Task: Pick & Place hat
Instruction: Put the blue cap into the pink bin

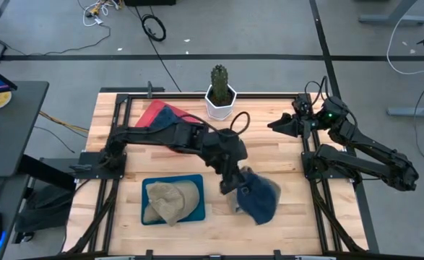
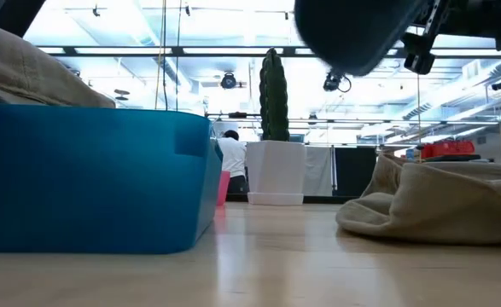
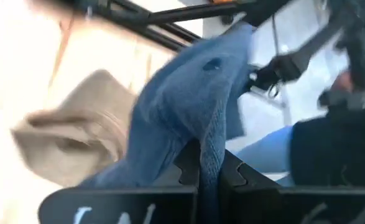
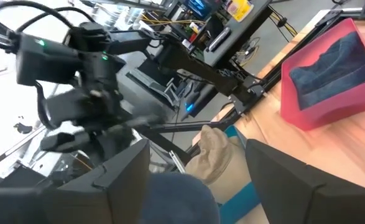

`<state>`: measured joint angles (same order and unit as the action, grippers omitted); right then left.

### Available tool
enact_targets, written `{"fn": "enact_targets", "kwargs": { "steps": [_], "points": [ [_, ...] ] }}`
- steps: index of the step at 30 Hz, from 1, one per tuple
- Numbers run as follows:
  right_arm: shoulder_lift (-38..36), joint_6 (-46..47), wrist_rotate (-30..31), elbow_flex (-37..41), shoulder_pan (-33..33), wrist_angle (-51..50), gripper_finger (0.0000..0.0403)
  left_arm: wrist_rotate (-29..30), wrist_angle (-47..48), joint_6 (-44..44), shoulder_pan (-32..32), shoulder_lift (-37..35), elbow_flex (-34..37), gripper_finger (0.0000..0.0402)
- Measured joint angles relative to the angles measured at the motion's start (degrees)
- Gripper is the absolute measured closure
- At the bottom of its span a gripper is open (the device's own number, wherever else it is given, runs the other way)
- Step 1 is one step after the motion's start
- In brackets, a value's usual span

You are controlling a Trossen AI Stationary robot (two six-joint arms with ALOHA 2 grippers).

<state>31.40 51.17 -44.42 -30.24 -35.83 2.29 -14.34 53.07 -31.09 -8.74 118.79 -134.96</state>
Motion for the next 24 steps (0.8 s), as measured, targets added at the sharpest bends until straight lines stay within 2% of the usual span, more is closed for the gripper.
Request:
{"fn": "enact_targets", "kwargs": {
  "steps": [6,14,20,24],
  "points": [
    [0.0,0.87,-1.27,0.0,0.04,-0.5,0.0135,4.13,-2.54,21.72,-1.52,-3.72,-0.04,0.0393],
    [0.04,2.37,-3.15,0.0,0.33,-0.22,0.0135,4.64,-8.94,42.22,-1.5,-8.7,-0.07,0.0393],
    [0.04,6.26,-3.22,0.0,2.85,10.69,0.0135,3.77,-16.99,53.24,-1.38,-11.43,-0.04,0.0393],
    [0.69,10.26,-2.62,0.0,5.06,21.57,0.0135,3.53,-17.52,57.39,-0.84,-12.94,-0.08,0.0393]
  ]
}}
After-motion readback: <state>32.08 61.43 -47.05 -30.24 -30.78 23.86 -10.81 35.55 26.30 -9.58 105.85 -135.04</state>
